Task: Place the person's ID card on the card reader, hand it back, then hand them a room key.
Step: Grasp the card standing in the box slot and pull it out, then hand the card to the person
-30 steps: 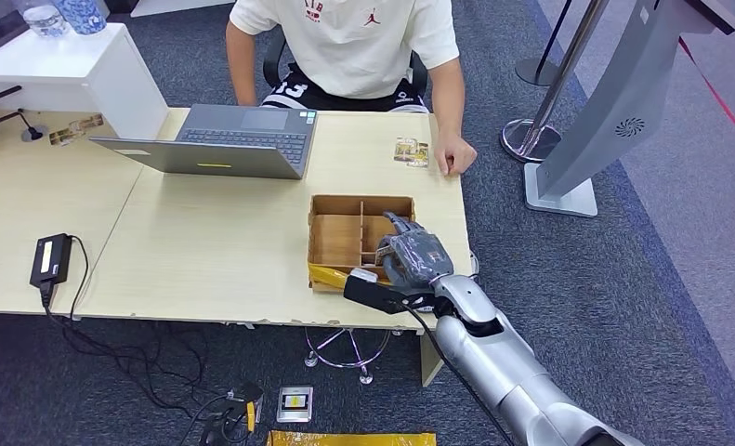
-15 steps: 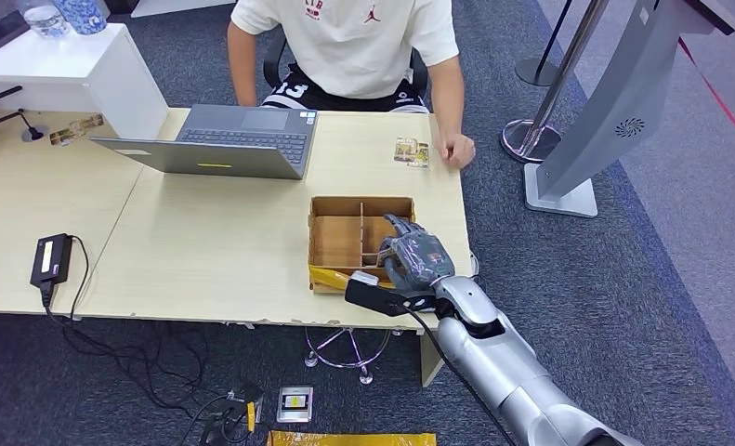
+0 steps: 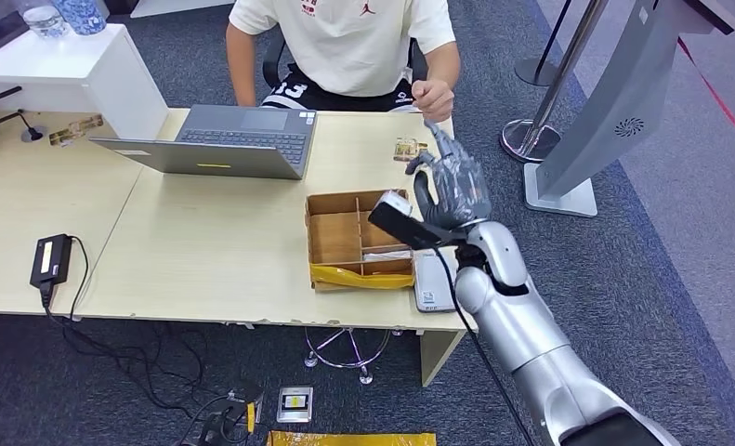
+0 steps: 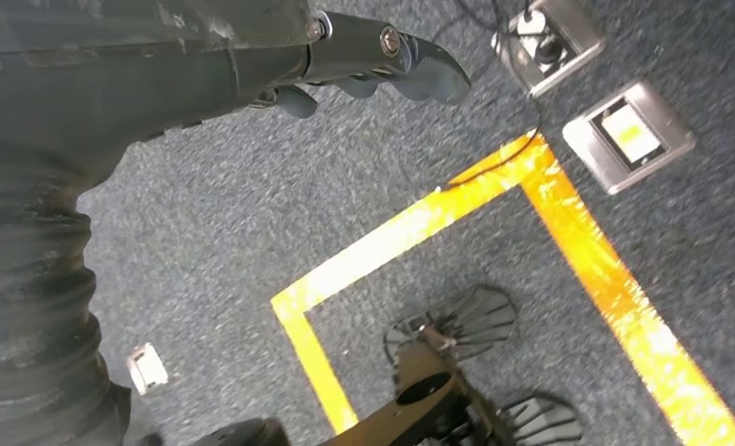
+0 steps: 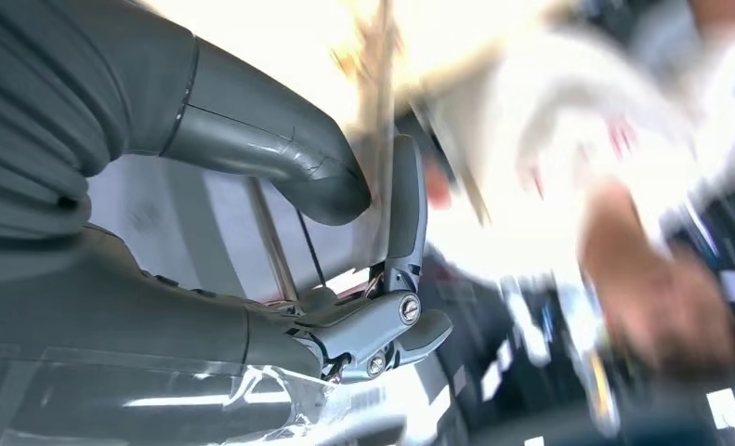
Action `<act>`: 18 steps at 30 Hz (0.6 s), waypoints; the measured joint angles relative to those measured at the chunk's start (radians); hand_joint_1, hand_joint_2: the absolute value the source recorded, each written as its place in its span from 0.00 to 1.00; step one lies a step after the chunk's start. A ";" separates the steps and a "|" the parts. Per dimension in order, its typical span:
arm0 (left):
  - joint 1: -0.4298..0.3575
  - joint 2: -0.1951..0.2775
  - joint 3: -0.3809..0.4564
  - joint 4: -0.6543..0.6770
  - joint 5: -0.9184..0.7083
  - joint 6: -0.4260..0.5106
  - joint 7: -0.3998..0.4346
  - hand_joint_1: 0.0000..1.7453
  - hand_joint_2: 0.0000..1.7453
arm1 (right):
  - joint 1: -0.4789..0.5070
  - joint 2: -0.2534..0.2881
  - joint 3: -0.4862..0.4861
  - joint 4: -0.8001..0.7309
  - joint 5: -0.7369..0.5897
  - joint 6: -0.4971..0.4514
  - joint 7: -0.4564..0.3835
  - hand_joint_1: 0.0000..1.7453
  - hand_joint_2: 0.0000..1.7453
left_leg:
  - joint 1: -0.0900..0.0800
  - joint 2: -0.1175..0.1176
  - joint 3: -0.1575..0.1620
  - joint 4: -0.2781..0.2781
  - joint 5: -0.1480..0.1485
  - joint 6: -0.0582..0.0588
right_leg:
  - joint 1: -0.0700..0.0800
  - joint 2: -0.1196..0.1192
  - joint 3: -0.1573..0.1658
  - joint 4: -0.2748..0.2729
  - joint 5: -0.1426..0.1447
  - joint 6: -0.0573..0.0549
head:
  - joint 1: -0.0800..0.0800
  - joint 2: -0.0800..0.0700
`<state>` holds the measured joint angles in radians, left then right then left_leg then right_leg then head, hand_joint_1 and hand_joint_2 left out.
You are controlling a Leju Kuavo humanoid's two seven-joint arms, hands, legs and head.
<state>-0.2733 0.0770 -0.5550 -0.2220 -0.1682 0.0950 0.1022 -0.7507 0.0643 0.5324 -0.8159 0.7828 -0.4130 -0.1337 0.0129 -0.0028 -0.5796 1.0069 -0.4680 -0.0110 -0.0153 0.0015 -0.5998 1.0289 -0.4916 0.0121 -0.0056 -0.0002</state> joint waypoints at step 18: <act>-0.024 -0.009 -0.003 0.000 -0.021 -0.002 0.008 0.00 1.00 | -0.257 0.034 -0.139 -0.043 -0.041 -0.044 -0.117 1.00 1.00 | 0.000 0.000 0.000 0.000 0.000 0.000 | 0.000 0.000 0.000 0.001 0.000 0.000 | 0.000 0.000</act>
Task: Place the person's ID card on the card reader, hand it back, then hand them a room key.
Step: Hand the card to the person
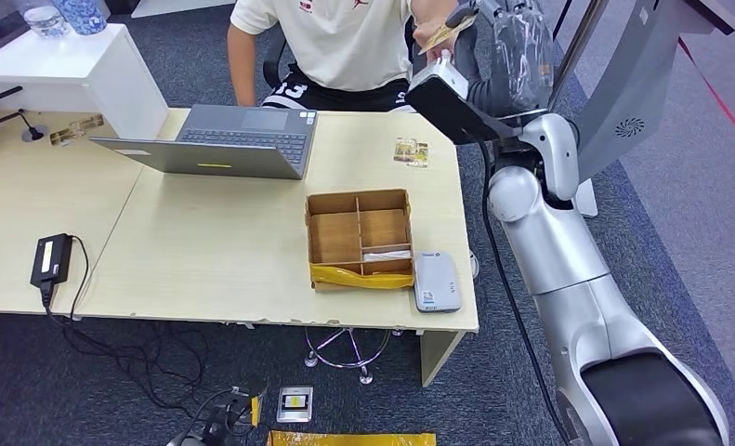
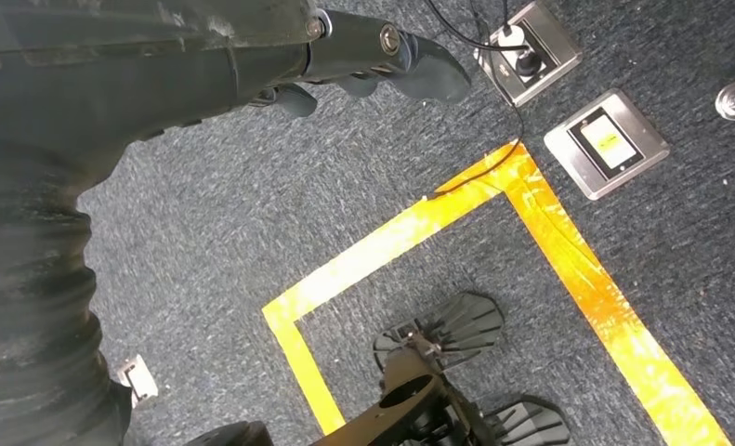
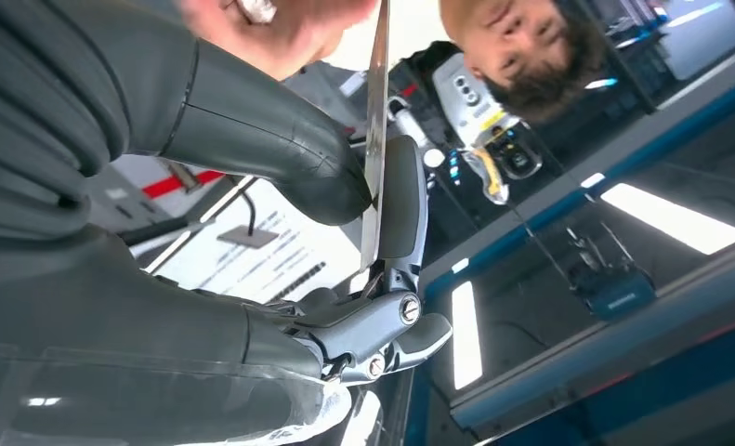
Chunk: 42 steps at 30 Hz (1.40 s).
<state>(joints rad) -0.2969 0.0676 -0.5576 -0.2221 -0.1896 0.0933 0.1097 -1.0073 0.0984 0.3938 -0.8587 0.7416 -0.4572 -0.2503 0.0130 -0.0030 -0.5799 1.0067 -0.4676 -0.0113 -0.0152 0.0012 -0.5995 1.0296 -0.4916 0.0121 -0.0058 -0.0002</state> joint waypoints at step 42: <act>0.000 -0.013 0.000 0.000 -0.027 -0.030 0.066 0.00 1.00 | 0.060 -0.238 -0.021 0.483 0.008 -0.092 0.191 0.00 1.00 | 0.000 -0.003 0.000 0.001 -0.001 0.002 | 0.000 -0.003 0.002 -0.004 0.000 0.000 | 0.000 0.000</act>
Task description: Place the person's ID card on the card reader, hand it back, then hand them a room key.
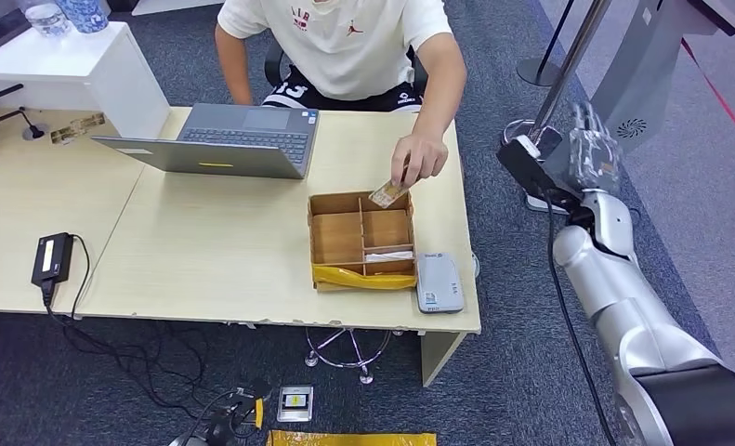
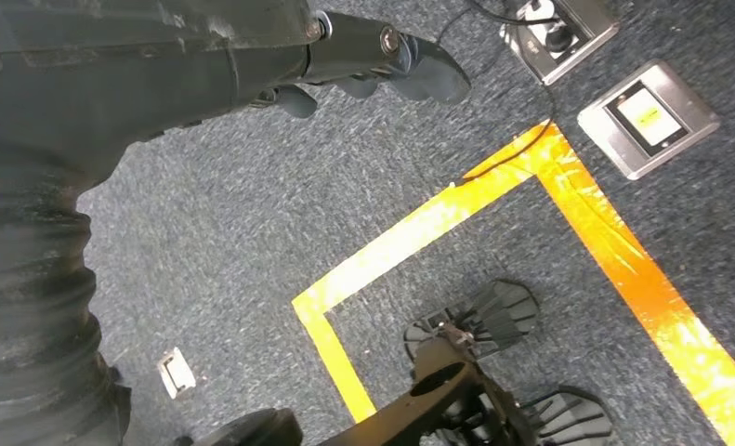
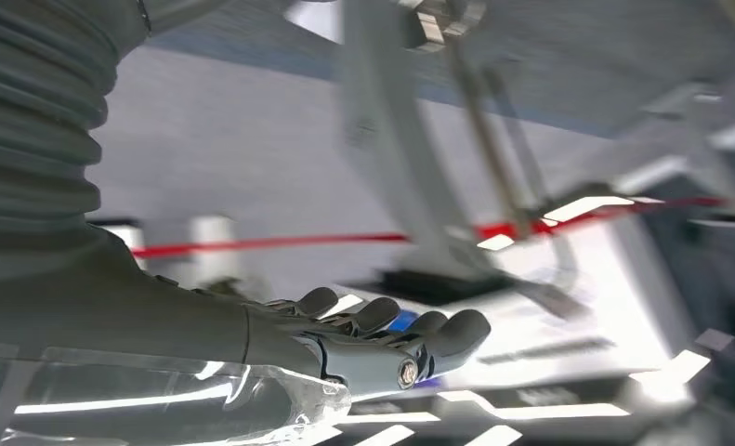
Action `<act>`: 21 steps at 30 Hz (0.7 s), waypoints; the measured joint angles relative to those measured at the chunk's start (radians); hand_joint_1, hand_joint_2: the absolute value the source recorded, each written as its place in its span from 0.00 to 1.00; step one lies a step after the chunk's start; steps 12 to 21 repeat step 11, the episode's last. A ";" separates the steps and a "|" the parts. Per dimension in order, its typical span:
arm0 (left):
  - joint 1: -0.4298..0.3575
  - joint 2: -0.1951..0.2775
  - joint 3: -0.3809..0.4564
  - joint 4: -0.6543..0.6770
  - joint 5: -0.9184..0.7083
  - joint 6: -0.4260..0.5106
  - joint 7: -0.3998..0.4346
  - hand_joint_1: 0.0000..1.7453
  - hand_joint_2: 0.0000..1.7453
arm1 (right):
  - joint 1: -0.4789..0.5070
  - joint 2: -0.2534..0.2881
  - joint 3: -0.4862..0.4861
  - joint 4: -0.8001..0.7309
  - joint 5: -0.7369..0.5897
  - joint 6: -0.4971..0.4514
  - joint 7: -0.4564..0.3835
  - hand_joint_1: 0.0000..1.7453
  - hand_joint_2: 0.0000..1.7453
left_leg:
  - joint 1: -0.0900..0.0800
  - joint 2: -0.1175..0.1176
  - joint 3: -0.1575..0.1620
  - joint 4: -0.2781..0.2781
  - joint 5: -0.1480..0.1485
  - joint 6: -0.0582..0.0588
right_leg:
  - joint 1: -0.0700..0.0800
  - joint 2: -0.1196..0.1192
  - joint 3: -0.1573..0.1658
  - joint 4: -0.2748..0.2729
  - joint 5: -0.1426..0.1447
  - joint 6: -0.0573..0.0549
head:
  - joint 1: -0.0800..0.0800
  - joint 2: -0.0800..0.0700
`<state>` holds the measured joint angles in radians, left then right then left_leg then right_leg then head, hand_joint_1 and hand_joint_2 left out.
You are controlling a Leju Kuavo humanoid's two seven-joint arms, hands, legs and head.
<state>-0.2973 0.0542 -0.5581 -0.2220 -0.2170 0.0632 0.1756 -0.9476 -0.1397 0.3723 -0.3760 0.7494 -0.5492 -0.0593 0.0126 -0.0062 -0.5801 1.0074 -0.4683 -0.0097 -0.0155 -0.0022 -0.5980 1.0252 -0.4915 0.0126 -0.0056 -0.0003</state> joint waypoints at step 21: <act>0.040 -0.001 0.000 0.000 0.041 0.052 -0.008 0.00 1.00 | 0.302 -0.175 -0.178 0.015 -0.162 0.000 0.086 0.00 1.00 | 0.002 -0.011 0.005 0.000 -0.005 0.002 | 0.003 -0.012 0.009 -0.004 -0.008 0.002 | -0.004 0.000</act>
